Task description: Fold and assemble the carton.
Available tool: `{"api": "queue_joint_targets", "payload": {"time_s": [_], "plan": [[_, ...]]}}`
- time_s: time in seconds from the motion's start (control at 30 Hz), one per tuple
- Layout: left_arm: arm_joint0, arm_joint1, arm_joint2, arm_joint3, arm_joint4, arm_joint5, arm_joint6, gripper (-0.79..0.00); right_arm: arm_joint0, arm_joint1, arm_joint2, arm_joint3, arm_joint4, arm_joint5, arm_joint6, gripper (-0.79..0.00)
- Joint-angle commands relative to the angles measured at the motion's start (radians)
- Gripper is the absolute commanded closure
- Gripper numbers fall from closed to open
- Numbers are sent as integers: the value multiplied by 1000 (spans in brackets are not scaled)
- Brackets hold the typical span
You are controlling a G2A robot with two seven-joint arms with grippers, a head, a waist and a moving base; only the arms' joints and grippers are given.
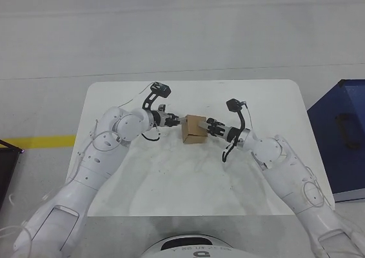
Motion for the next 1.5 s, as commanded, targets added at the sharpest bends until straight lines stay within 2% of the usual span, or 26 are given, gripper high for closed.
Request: {"api": "queue_joint_targets", "payload": {"time_s": [0.0,0.4,0.93,1.17,1.33,1.47], "plan": [[5,3,-6,-9,-4,-11,-5,-785,-3,0,-1,-4,-5,-1,0,-400],[12,7,-9,-24,-10,-18,-8,-785,-32,4,12,-36,-29,-11,-13,-425],[15,13,-16,-27,-25,-48,-5,-785,-62,10,32,-68,-36,-34,-3,-508],[15,15,-12,-16,-25,-47,-8,-785,-63,11,33,-70,-34,-25,5,-505],[50,31,-71,19,-46,-57,18,-785,-61,11,35,-67,-26,-25,9,-499],[90,48,-118,10,-53,-89,17,-785,-55,9,33,-62,-21,-19,14,-499]]}}
